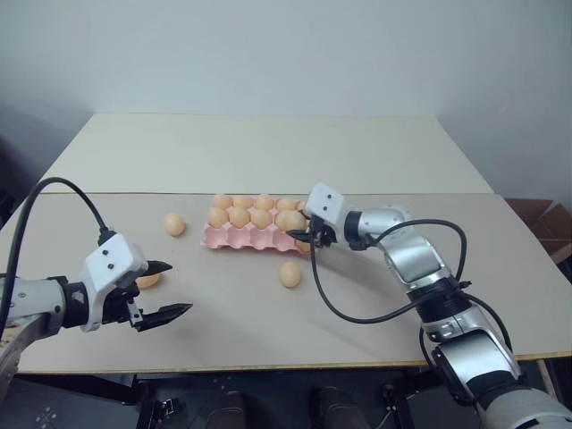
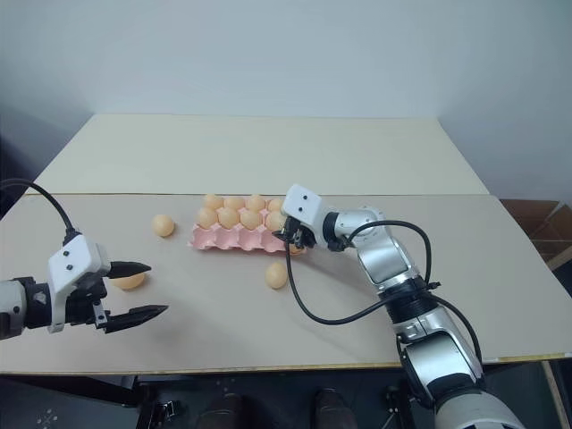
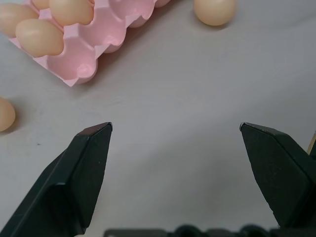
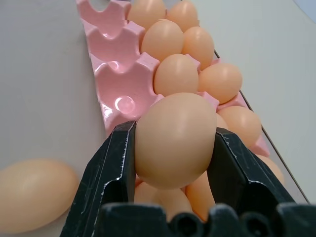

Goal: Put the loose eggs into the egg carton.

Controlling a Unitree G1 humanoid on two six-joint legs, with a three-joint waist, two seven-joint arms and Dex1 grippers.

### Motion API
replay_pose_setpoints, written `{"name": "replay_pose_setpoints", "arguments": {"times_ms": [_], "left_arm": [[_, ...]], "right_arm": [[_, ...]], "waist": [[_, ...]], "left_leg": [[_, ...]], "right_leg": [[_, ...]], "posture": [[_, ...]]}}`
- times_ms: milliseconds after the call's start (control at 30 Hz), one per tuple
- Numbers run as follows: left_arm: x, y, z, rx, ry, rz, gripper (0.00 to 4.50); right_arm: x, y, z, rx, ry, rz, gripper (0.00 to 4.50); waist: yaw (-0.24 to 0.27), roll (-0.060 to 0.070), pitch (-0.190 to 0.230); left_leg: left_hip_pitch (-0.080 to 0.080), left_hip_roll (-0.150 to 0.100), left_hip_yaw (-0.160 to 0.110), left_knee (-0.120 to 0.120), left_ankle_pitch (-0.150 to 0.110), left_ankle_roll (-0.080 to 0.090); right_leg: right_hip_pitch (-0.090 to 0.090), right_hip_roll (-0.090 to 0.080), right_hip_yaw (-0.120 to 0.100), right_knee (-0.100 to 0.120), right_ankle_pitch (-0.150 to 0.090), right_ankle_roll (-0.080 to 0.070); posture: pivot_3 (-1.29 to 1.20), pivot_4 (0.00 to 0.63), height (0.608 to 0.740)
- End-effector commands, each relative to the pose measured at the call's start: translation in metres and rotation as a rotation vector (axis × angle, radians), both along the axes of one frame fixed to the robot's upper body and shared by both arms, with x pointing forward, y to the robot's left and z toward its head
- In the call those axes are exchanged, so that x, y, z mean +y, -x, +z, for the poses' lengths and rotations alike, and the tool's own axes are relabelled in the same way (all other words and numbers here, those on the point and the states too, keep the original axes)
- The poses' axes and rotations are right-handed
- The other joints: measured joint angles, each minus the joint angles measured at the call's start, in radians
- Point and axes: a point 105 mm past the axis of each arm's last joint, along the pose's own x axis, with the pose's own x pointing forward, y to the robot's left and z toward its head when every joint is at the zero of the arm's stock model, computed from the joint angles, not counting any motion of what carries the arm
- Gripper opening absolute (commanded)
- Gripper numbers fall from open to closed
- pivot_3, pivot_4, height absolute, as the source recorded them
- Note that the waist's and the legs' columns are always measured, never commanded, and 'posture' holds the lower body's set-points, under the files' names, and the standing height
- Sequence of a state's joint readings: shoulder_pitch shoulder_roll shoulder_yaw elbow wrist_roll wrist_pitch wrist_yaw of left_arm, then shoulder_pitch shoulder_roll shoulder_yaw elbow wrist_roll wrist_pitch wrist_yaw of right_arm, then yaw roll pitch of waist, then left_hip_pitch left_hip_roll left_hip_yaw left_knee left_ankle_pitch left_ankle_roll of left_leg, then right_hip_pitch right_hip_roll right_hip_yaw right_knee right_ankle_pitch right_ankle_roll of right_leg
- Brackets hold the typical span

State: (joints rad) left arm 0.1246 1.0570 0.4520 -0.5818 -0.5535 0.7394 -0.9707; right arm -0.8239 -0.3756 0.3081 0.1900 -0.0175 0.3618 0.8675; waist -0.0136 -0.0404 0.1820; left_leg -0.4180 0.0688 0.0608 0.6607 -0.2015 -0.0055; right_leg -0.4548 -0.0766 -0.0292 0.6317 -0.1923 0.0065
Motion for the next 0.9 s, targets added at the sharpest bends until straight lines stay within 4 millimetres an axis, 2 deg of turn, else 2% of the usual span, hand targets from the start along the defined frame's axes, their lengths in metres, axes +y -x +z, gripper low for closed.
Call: {"name": "replay_pose_setpoints", "arguments": {"times_ms": [33,167,200,400,500,633,900], "left_arm": [[-0.002,0.001,0.009,-0.05,-0.014,-0.004,4.5],[-0.002,0.001,0.008,-0.046,-0.015,-0.002,4.5],[-0.002,0.001,0.007,-0.045,-0.015,-0.003,4.5],[-0.001,0.001,0.007,-0.041,-0.015,-0.004,4.5],[-0.001,0.0,0.008,-0.045,-0.018,-0.006,4.5],[0.001,0.0,0.011,-0.055,-0.019,-0.004,4.5],[0.007,0.002,0.011,-0.045,-0.03,0.004,4.5]], "right_arm": [[0.011,-0.001,0.016,-0.057,-0.024,0.028,2.82],[0.016,-0.002,0.011,-0.052,-0.027,0.04,4.27],[0.016,-0.002,0.011,-0.052,-0.026,0.044,4.48],[0.012,0.002,0.014,-0.069,-0.03,0.046,4.48],[0.006,0.012,0.019,-0.092,-0.025,0.07,4.48],[-0.019,0.044,0.029,-0.091,-0.04,0.124,4.48],[-0.071,0.093,0.029,-0.023,0.065,0.204,4.48]], "waist": [[-0.001,0.0,0.0],[-0.001,0.0,0.0],[-0.001,0.0,0.0],[-0.001,0.0,0.0],[0.001,0.0,0.0],[0.006,0.0,0.0],[0.005,0.0,0.0]], "left_leg": [[0.0,0.0,0.0,0.0,0.0,0.0],[0.0,0.0,0.0,0.0,0.0,0.0],[0.0,0.0,0.0,0.0,0.0,0.0],[0.0,0.0,0.001,0.0,0.0,0.0],[0.0,0.0,0.001,0.0,0.0,0.0],[-0.002,0.0,0.001,0.0,0.0,0.0],[-0.001,0.0,0.002,0.0,0.0,0.0]], "right_leg": [[0.0,0.0,0.0,0.0,0.0,0.0],[-0.001,0.001,0.001,0.0,0.0,0.0],[-0.001,0.001,0.001,0.0,0.0,0.0],[-0.001,0.0,0.002,0.0,0.0,0.0],[-0.001,0.0,0.001,0.0,0.0,0.0],[-0.001,0.0,0.001,-0.001,0.0,0.0],[-0.002,0.0,0.001,-0.001,-0.002,-0.004]], "posture": [[0.0,0.15,0.74],[0.0,0.15,0.74],[0.0,0.15,0.74],[0.0,0.15,0.74],[0.0,0.15,0.74],[0.0,0.15,0.74],[0.0,0.15,0.74]]}}
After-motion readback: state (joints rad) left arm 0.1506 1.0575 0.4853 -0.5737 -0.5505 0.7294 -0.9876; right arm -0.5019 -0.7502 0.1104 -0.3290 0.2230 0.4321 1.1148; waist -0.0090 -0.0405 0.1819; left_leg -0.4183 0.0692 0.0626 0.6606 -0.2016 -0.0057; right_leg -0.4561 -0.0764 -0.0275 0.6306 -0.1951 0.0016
